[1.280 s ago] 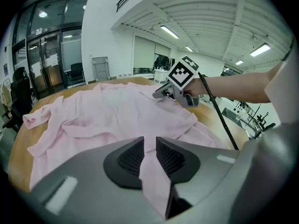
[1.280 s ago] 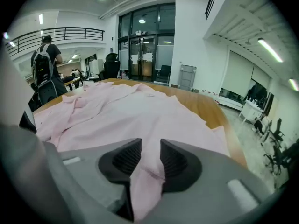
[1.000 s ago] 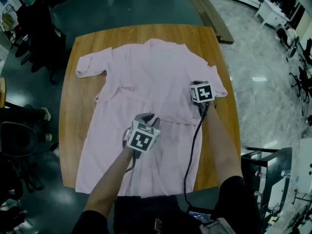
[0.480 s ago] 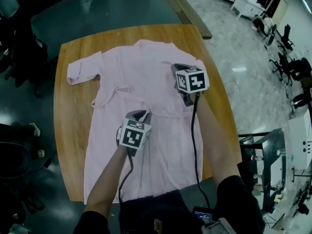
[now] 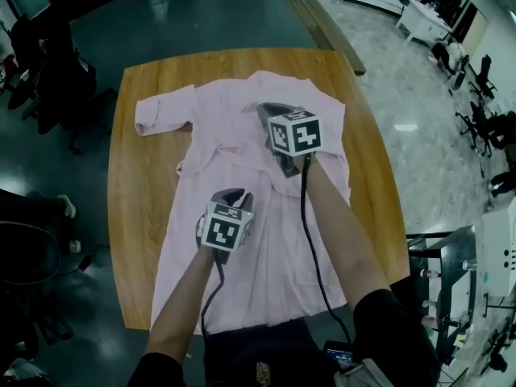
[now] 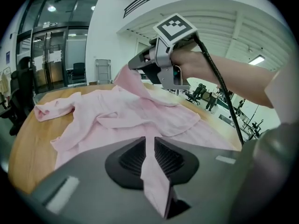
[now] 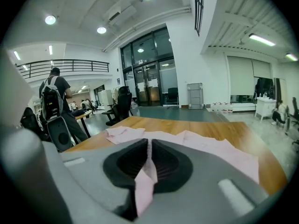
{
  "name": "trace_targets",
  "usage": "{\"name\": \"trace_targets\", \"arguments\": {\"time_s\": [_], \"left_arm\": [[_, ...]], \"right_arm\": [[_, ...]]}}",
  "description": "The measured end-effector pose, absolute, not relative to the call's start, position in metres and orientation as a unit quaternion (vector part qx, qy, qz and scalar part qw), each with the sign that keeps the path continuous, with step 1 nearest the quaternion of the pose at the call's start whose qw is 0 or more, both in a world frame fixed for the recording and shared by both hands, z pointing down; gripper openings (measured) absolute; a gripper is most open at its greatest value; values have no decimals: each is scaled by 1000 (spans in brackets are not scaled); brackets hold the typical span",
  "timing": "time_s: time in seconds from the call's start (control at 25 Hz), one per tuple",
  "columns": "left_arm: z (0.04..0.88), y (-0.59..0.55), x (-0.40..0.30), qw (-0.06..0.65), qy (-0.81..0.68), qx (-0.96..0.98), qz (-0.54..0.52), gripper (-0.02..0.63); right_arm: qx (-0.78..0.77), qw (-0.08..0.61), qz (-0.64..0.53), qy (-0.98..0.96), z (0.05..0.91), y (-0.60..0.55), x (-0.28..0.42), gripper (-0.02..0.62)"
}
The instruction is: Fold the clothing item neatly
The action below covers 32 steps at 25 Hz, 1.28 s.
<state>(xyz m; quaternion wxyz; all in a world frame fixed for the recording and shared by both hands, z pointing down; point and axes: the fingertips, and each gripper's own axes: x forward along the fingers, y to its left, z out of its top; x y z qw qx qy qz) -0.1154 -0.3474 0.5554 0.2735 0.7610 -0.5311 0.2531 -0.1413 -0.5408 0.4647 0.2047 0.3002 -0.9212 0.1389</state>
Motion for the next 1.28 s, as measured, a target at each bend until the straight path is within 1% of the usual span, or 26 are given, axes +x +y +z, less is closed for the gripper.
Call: {"name": "trace_targets", "arguments": {"time_s": [0.12, 0.24, 0.36, 0.52, 0.64, 0.72, 0.88, 1.04, 1.16, 1.28], "left_arm": [[558, -340, -125, 280, -539, 754, 250, 66], [561, -334, -134, 286, -544, 749, 247, 66], [565, -330, -140, 291, -545, 747, 245, 66], [565, -328, -141, 294, -546, 746, 242, 66], [557, -331, -147, 287, -556, 743, 237, 66], [547, -336, -155, 282, -570, 737, 227, 57], [517, -345, -174, 258, -605, 724, 209, 13], [485, -343, -190, 240, -623, 716, 204, 8], [465, -334, -206, 231, -647, 694, 216, 8], [441, -321, -228, 215, -679, 662, 236, 8]], "right_arm": [[278, 226, 143, -923, 485, -525, -167, 32], [256, 276, 151, -914, 527, -508, -183, 34], [223, 326, 159, -905, 568, -488, -189, 61], [168, 359, 165, -903, 590, -459, -190, 125], [129, 367, 174, -905, 590, -439, -185, 127], [116, 364, 171, -908, 584, -431, -179, 127], [106, 342, 162, -920, 562, -423, -166, 127], [79, 311, 147, -936, 528, -407, -168, 127], [47, 277, 126, -951, 495, -387, -178, 103], [-3, 249, 90, -964, 465, -359, -194, 42]]}}
